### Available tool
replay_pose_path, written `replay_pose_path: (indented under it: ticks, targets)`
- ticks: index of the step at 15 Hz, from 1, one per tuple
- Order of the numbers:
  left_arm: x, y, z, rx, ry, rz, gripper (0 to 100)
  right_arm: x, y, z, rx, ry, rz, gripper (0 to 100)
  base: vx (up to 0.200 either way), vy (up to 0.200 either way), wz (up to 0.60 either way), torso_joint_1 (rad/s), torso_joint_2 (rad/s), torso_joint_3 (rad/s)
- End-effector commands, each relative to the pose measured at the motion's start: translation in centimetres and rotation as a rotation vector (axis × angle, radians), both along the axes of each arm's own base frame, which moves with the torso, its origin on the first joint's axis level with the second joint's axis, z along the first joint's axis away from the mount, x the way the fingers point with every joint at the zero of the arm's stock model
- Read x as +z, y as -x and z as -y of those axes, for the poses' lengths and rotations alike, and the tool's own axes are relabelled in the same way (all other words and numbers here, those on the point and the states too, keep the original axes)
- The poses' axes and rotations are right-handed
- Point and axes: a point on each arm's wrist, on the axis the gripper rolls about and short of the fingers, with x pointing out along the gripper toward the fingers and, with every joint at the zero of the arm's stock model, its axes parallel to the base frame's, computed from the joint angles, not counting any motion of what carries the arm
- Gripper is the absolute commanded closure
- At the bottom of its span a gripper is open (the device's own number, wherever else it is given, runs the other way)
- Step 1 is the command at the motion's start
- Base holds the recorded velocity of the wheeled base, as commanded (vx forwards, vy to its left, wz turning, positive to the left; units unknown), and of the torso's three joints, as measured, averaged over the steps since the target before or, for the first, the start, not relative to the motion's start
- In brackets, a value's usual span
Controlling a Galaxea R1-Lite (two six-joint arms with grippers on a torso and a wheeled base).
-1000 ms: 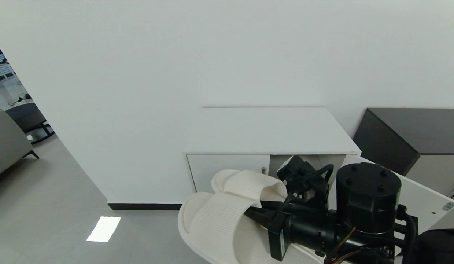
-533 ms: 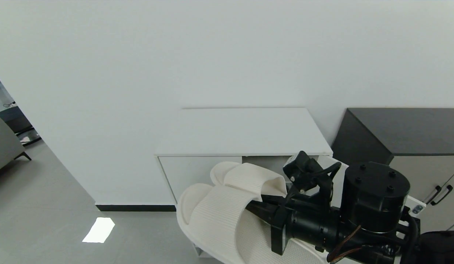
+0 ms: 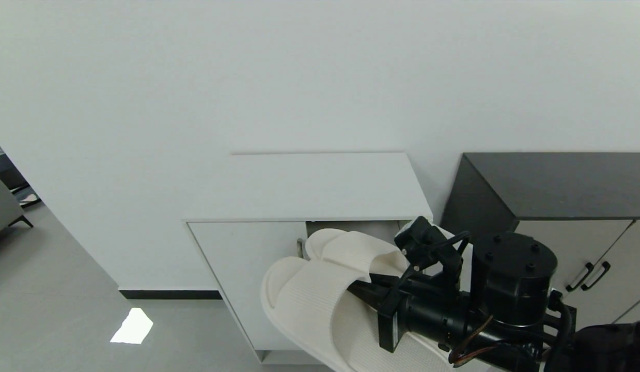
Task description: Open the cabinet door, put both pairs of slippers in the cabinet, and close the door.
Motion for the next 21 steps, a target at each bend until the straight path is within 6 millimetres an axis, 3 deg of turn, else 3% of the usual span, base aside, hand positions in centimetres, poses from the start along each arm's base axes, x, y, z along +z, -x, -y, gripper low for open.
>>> replay_pose_path:
  ticks: [1,9,21]
  targets:
    - [0.0,-0.01,0.0,0.0,0.002,-0.001,100,-0.22,-0.04,-0.03,0.0,0.006,-0.004,100,0.0,0.0,0.0,0.0,0.0,0.0]
    - [0.0,0.0,0.0,0.0,0.002,0.0,100,-0.25,0.02,0.03,0.0,0.006,-0.004,100,0.0,0.0,0.0,-0.077,0.17,0.087]
    - [0.0,-0.01,0.0,0.0,0.003,-0.001,100,-0.48,0.22,0.2,0.009,0.031,0.016,100,0.0,0.0,0.0,-0.229,0.51,0.271]
